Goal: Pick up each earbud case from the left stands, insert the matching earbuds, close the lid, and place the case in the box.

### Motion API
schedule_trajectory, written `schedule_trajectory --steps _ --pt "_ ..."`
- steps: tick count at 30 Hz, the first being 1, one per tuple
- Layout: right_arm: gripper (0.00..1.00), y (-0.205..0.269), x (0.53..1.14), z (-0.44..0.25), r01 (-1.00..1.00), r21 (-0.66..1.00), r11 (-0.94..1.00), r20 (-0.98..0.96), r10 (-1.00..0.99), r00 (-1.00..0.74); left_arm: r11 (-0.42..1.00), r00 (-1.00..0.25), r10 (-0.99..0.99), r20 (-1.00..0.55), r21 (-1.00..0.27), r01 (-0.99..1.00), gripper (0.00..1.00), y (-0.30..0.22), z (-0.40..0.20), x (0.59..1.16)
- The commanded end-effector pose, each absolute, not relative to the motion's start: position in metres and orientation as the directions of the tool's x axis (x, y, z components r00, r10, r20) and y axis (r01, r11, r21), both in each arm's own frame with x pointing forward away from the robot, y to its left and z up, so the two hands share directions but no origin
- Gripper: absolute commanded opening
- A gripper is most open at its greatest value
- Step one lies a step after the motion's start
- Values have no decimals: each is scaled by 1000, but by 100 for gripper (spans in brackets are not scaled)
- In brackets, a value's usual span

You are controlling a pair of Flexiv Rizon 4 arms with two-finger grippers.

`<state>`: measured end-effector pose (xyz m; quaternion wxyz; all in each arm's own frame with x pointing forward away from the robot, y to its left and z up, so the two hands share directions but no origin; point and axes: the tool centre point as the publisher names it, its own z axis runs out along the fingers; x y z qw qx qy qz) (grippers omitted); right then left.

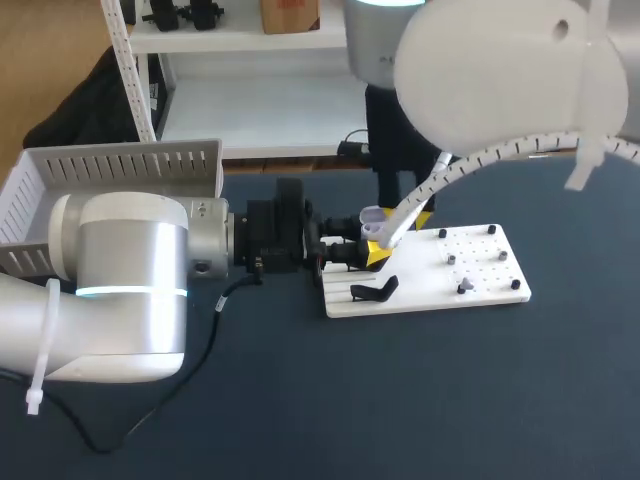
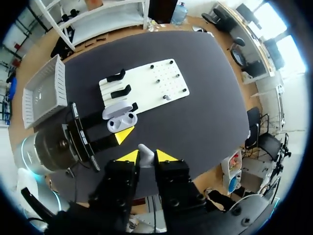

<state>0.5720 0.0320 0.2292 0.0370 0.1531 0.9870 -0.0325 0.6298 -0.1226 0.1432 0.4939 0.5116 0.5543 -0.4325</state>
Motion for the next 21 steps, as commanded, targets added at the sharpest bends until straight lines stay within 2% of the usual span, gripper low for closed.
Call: schedule_trajectory --steps 1,9,21 --pt "0 37 571 229 395 -62 916 -97 389 -916 104 14 135 -991 28 994 0 -122 142 629" --pt "0 46 565 228 590 -95 802 -124 578 -806 104 14 135 -991 28 994 0 -122 142 629" --pt "0 48 568 228 563 -66 824 -125 553 -824 104 14 135 -991 28 994 0 -122 142 629"
